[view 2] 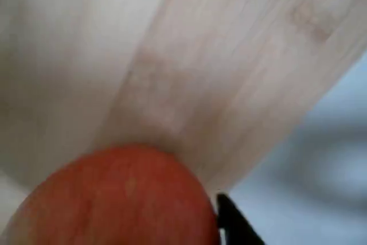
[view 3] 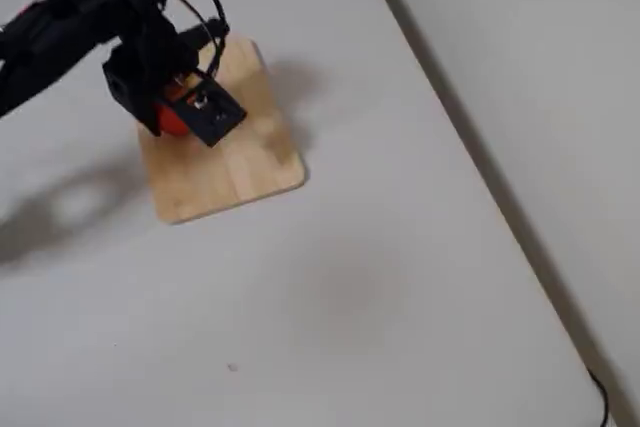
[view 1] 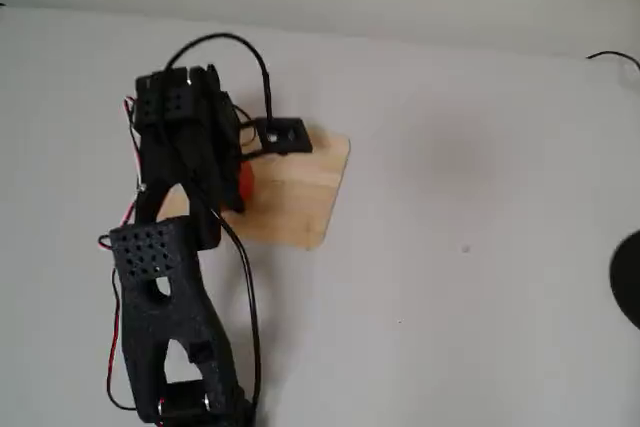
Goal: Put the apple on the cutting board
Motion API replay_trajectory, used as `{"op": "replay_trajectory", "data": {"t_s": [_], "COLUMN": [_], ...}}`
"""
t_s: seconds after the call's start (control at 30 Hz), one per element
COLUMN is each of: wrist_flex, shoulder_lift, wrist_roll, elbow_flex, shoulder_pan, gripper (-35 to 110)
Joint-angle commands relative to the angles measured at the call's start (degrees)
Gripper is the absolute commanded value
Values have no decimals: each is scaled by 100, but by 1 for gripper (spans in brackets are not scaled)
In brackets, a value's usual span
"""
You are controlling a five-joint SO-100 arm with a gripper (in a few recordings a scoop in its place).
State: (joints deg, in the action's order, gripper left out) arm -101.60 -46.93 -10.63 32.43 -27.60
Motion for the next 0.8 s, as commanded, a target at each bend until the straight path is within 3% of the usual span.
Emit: {"op": "replay_trajectory", "data": {"t_s": [0.0, 0.33, 0.63, 0.7, 0.77], "wrist_flex": [-290, -290, -281, -281, -264], "shoulder_lift": [-1134, -2663, -5256, -5915, -6592], "wrist_roll": [-18, -255, -343, -343, -343], "elbow_flex": [167, 1283, 2795, 3138, 3586], "shoulder_pan": [149, 466, 1063, 1239, 1406], "gripper": [82, 82, 78, 75, 61]}}
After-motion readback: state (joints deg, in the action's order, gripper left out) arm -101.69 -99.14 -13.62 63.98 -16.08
